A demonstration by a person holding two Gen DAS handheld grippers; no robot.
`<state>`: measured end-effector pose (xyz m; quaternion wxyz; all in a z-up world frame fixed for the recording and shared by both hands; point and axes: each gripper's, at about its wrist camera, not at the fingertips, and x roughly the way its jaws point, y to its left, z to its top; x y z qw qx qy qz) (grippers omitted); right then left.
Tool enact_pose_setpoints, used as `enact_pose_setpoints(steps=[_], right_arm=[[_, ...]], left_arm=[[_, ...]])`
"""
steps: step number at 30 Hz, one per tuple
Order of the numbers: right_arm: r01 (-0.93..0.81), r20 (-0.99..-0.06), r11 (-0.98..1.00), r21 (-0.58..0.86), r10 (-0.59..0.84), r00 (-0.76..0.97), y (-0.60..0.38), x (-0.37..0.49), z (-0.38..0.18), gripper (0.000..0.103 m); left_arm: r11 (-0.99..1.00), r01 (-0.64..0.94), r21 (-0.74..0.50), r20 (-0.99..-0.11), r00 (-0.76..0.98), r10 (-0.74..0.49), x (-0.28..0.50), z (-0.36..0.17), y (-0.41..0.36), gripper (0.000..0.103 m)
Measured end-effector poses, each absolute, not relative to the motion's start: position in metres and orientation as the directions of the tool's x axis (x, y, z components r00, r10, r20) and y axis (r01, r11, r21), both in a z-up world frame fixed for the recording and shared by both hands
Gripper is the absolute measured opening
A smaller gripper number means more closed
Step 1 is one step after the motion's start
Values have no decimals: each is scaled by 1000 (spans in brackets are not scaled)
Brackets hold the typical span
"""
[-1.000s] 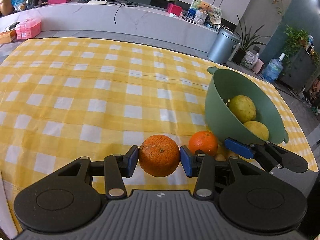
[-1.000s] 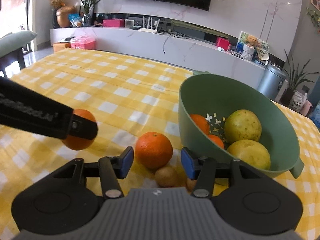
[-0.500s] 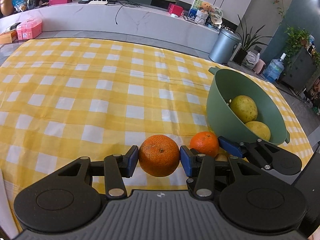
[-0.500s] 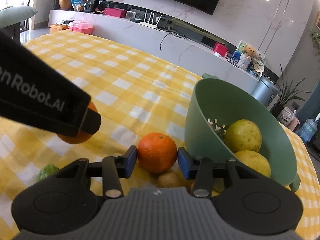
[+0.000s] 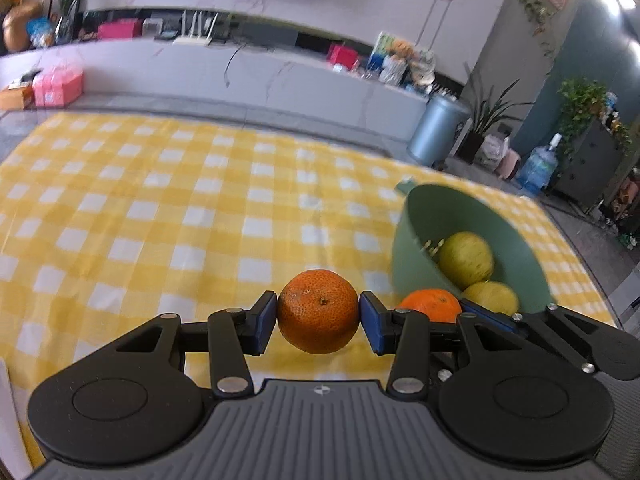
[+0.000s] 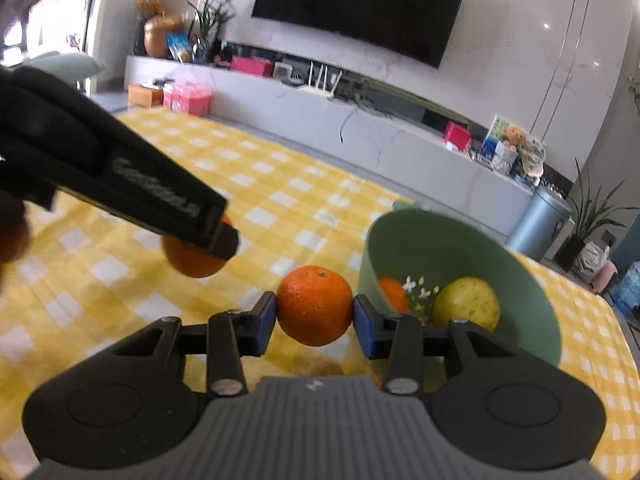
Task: Organize fruits
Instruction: 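Carry both held oranges over the green colander, then lower both oranges into the colander and open both tools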
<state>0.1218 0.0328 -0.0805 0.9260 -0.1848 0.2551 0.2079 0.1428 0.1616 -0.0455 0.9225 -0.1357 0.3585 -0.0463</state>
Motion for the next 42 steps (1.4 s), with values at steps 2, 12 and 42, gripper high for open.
enact_pose_setpoints(steps=[2,12,42], right_arm=[[-482,-531,847,-226,308,790,24,116,-70,38],[-425,-487,890,-165,301,820,-33,129,-21,38],[-382,-667,921,-77,237,706,-99,237,-47,38]], left_arm=[[963,11,-271,-633,751,-187,144,-39,155,51],[960,102,-261,-598,763,-243,157,-20,119,51],[944,275,-180,-655,683,-324,231,-46,43,51]])
